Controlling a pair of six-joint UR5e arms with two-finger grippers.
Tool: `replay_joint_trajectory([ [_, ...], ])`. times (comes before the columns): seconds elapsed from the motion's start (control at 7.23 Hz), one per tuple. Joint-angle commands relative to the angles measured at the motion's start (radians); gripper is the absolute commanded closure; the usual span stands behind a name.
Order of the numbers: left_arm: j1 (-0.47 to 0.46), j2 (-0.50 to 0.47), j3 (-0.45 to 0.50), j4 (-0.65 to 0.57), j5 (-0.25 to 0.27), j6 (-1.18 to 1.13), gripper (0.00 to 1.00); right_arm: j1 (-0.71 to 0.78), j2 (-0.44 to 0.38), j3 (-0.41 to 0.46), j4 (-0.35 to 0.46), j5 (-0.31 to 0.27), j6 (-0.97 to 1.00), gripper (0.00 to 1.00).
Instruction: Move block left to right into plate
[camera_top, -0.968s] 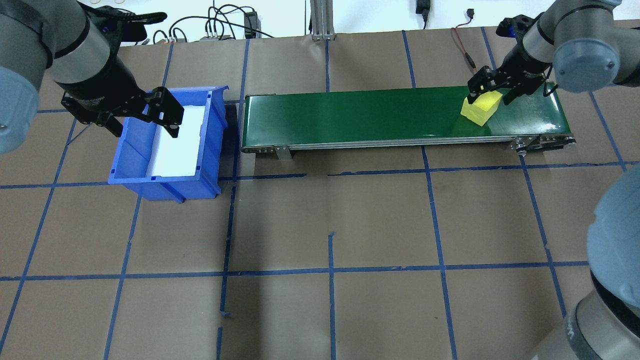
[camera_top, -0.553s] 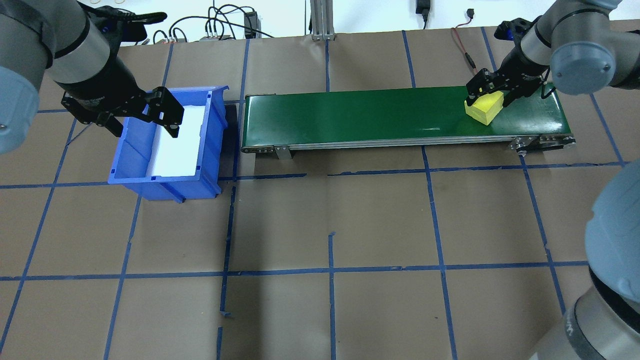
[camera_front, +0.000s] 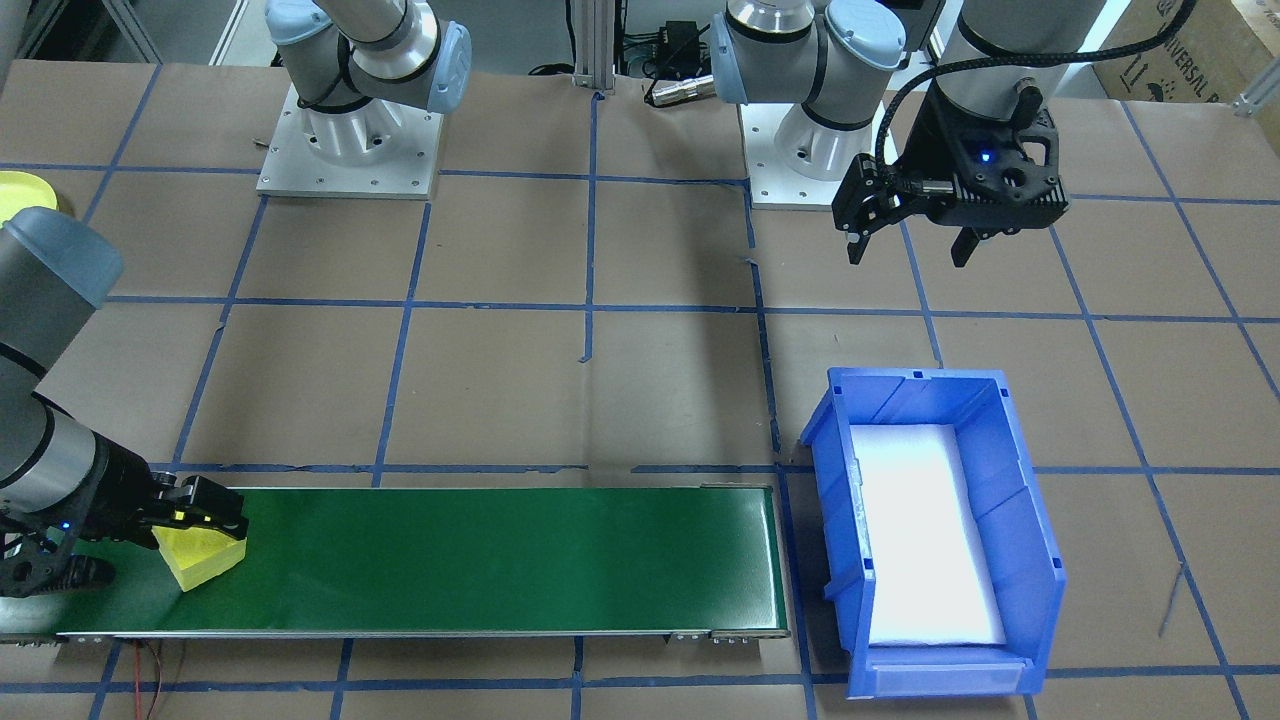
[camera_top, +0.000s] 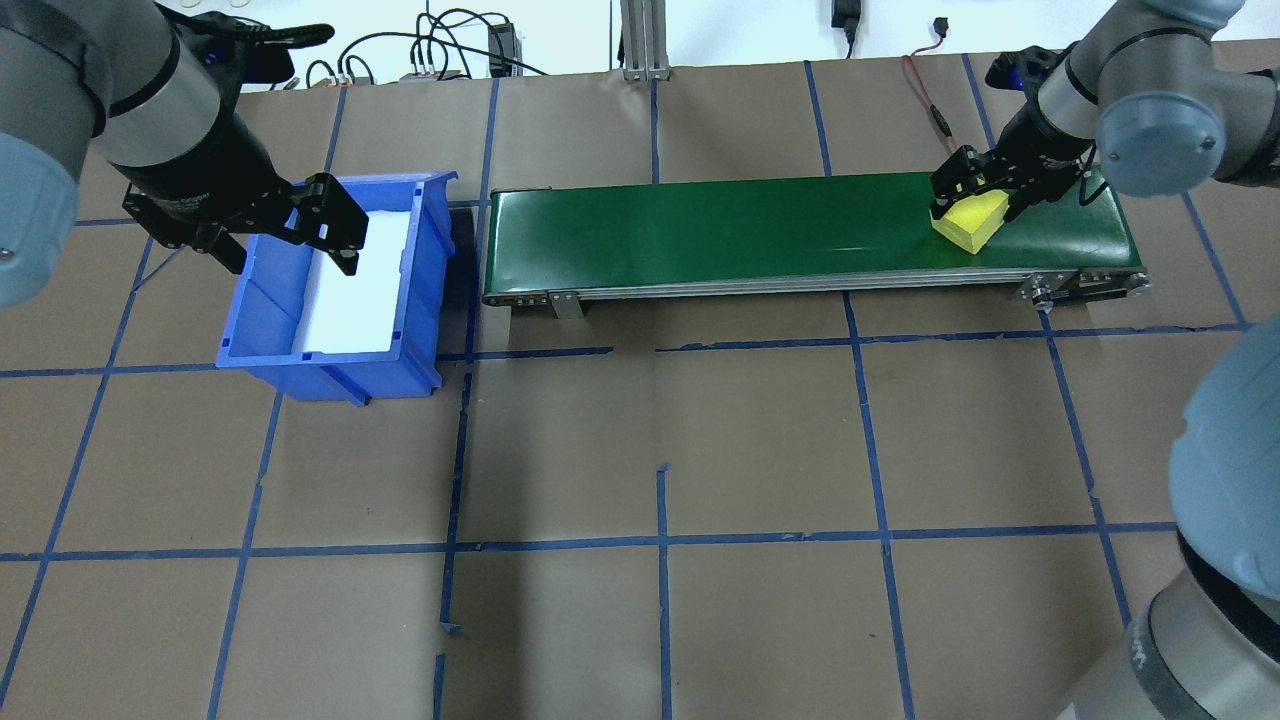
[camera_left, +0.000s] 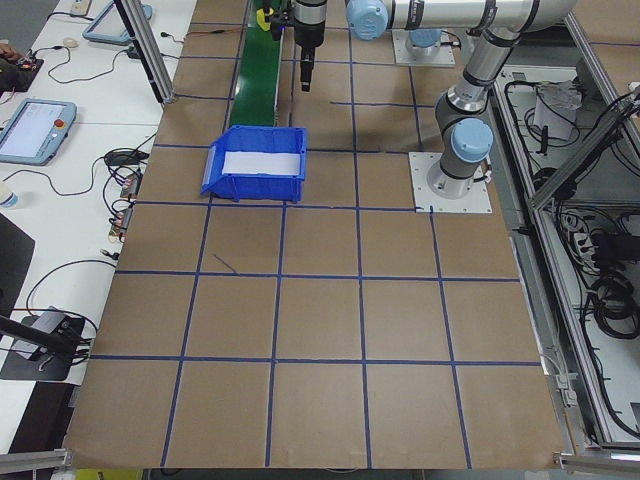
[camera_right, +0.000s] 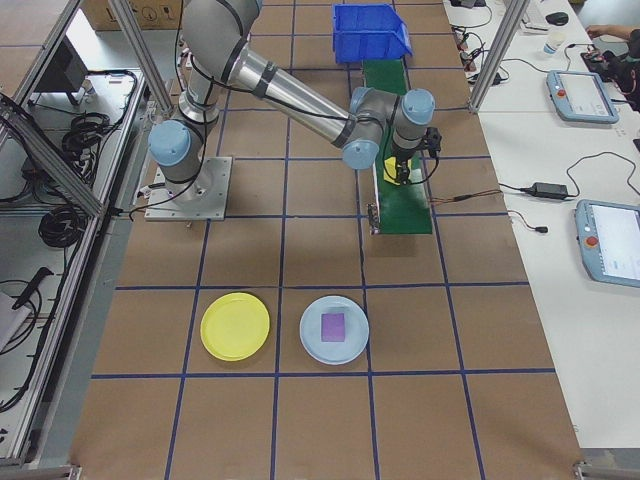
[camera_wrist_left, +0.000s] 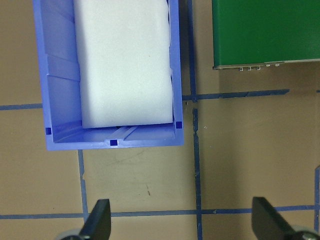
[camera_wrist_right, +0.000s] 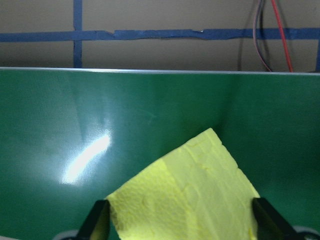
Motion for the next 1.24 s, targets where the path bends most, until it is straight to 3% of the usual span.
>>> replay_joint_trajectory([
  [0.0,0.0,0.0,0.0,0.0,0.0,0.0,0.0,0.0,0.0,0.011,-0.001,0.0,0.0,0.01],
  [0.14,0.0,0.0,0.0,0.0,0.0,0.0,0.0,0.0,-0.003,0.011,-0.001,-0.015,-0.003,0.33],
  [0.28,0.0,0.0,0.0,0.0,0.0,0.0,0.0,0.0,-0.004,0.011,0.001,-0.031,-0.017,0.55],
  [0.55,0.0,0.0,0.0,0.0,0.001,0.0,0.0,0.0,-0.011,0.009,0.009,-0.063,-0.018,0.8],
  [0.69,0.0,0.0,0.0,0.0,0.002,0.0,0.0,0.0,-0.012,0.009,0.013,-0.089,-0.018,0.91],
  [1.11,-0.002,0.0,0.0,0.0,0.0,0.0,0.0,-0.002,-0.032,-0.003,0.016,-0.116,-0.029,0.97],
])
